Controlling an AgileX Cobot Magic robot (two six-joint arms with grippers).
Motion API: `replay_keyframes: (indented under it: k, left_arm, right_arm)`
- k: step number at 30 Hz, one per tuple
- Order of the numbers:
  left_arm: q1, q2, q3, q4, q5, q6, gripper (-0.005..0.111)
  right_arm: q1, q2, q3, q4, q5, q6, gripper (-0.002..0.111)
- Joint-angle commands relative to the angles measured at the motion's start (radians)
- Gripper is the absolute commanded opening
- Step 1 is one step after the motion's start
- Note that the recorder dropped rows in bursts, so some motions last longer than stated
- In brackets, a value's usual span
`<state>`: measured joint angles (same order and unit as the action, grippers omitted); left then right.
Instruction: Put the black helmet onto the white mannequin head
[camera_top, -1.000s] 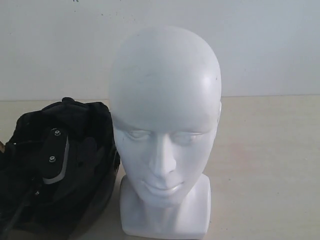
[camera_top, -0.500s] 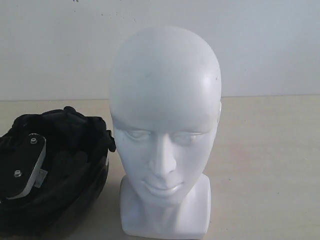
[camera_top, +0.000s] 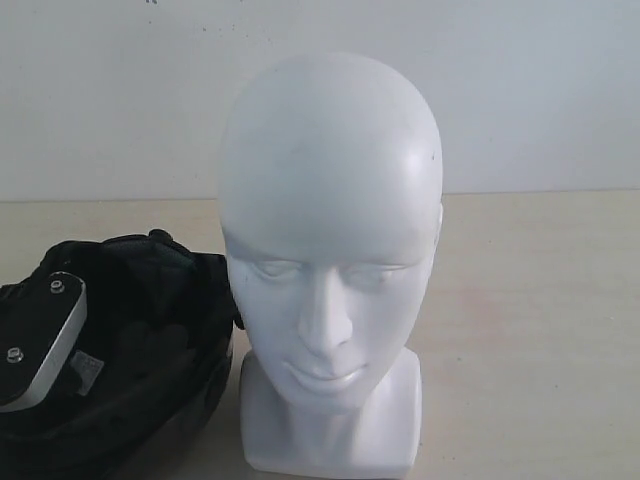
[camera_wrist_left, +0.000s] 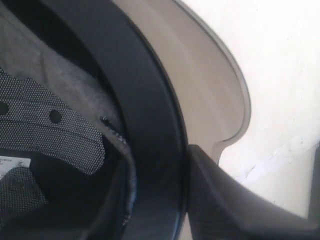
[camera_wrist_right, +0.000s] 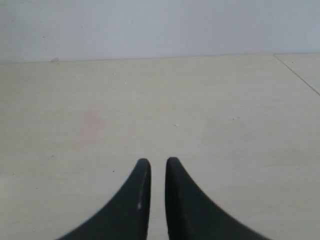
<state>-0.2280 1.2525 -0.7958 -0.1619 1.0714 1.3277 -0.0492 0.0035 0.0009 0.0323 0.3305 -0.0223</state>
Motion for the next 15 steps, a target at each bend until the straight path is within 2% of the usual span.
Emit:
replay_keyframes:
  k: [1,6,8,15]
  left_arm:
    - [-0.006,-0.006,0.004,-0.041,0.02,0.012,0.012]
    - [-0.006,-0.006,0.004,-0.041,0.018,0.008,0.042]
    - [-0.006,-0.006,0.004,-0.041,0.016,0.005,0.05]
    - [-0.006,-0.006,0.004,-0.043,0.002,-0.033,0.053]
  right_arm:
    - [-0.001,-0.003,-0.001,-0.001,-0.008,-0.003,0.012]
    - [-0.001,-0.003,-0.001,-0.001,-0.008,-0.003,0.012]
    - [-0.001,-0.003,-0.001,-0.001,-0.008,-0.003,0.012]
    - [-0.001,-0.003,-0.001,-0.001,-0.008,-0.001,0.012]
